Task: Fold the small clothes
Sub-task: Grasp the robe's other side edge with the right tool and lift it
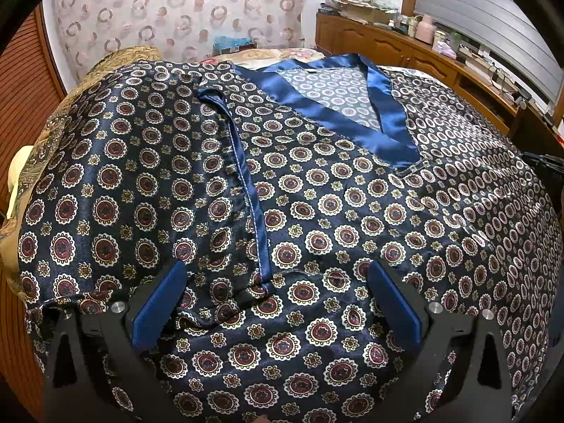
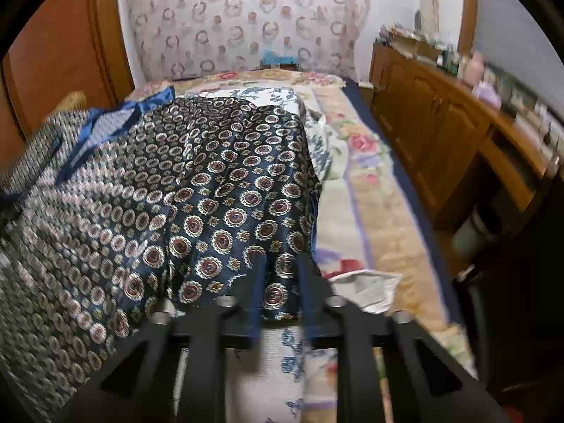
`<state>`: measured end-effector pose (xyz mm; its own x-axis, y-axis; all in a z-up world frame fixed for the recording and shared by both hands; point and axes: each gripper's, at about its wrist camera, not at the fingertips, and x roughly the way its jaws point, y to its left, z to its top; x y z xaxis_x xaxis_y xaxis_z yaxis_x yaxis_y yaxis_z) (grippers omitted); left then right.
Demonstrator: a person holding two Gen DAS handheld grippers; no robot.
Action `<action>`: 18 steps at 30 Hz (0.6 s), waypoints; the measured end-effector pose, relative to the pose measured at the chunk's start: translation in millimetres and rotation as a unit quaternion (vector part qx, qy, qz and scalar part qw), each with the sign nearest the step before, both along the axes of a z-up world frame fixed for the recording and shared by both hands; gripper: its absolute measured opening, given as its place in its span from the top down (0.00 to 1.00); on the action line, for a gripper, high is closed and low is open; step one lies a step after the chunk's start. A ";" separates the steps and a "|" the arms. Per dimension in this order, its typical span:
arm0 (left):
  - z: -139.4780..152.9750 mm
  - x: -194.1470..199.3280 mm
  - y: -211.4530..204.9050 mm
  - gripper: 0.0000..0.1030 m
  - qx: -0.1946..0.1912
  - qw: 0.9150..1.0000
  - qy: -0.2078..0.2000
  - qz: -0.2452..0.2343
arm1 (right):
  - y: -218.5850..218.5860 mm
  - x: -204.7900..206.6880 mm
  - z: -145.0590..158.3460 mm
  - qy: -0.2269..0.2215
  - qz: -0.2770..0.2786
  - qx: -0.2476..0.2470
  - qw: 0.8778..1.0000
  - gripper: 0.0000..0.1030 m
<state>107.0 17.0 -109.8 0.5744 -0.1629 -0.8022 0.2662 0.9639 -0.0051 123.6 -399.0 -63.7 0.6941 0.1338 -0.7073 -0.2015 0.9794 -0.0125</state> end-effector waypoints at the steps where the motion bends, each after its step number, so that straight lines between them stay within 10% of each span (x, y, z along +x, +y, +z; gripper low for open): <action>1: 0.0 0.1 0.1 0.00 0.000 1.000 0.000 0.000 | 1.7 -1.8 1.1 -0.001 0.006 -0.004 1.000 0.94; 18: 0.0 0.0 0.3 0.00 0.000 1.000 0.000 0.000 | 68.0 -39.7 44.8 -0.081 0.098 0.021 0.992 0.97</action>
